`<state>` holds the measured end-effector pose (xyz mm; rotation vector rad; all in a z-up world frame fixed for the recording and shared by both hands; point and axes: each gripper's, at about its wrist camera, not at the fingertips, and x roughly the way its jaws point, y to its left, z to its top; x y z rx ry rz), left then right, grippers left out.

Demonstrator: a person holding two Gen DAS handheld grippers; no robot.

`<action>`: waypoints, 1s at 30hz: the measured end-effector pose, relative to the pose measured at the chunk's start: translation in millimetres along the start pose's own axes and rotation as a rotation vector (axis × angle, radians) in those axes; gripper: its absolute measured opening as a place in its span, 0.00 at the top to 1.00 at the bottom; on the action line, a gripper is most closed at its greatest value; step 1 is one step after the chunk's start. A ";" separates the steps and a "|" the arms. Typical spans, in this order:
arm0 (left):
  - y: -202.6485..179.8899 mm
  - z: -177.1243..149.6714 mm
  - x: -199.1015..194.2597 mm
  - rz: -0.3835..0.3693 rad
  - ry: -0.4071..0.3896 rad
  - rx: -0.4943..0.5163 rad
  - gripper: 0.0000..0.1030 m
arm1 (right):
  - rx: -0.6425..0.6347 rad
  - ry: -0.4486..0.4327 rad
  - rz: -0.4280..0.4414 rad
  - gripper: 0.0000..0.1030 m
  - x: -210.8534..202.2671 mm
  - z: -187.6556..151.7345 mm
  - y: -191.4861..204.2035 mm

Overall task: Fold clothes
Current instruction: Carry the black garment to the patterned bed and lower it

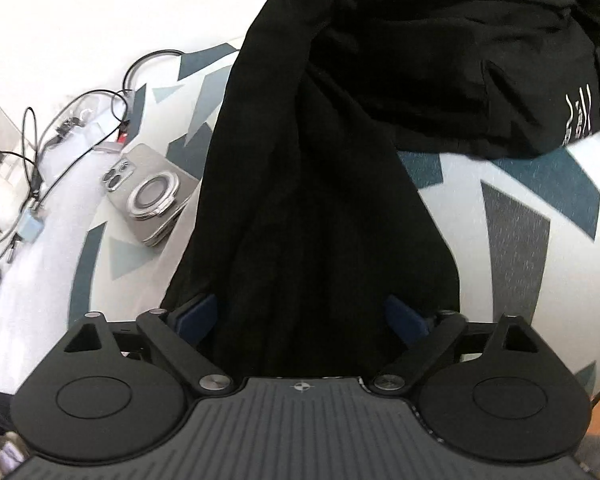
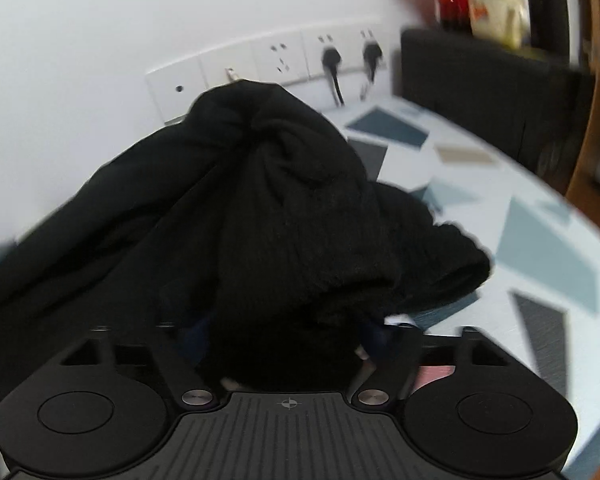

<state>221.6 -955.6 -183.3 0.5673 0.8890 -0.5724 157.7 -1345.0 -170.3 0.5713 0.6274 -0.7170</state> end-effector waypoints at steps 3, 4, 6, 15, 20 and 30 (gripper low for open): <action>12.5 7.1 3.1 -0.032 0.022 -0.059 0.90 | 0.060 -0.016 0.027 0.84 -0.6 12.5 -11.6; 16.2 10.2 2.6 -0.023 0.014 -0.064 0.93 | 0.064 -0.037 0.028 0.85 -4.8 18.0 -15.1; 23.6 16.4 1.5 -0.005 -0.001 -0.074 0.94 | 0.072 -0.080 0.034 0.87 -10.8 35.8 -23.4; 64.9 115.4 -29.1 0.273 -0.291 -0.240 0.91 | 0.230 -0.346 -0.009 0.65 0.5 140.5 -38.0; 39.9 115.4 -30.5 0.251 -0.302 -0.155 0.61 | 0.189 -0.256 0.026 0.39 -0.8 99.6 -29.9; -24.0 78.0 16.6 0.137 -0.205 0.173 0.36 | 0.264 0.008 -0.029 0.36 28.7 11.7 -51.9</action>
